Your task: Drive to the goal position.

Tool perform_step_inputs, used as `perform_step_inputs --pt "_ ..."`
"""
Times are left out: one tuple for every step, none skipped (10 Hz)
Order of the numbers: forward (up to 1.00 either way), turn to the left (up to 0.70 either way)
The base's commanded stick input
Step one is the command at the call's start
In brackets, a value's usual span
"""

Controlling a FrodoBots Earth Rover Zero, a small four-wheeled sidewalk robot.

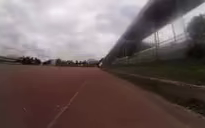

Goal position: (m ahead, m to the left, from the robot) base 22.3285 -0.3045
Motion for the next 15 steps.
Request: perform_step_inputs --pt "0.85 0.00" --pt "0.85 0.00" --pt "0.85 0.00" --pt "0.85 0.00" --pt "0.85 0.02" --pt "0.85 0.04" --pt "0.85 0.02" --pt "0.85 0.01" --pt "0.85 0.00" --pt "0.85 0.00" --pt "0.85 0.00" --pt "0.85 0.00" --pt "0.85 0.00" --pt "0.85 0.00" --pt "0.85 0.00"
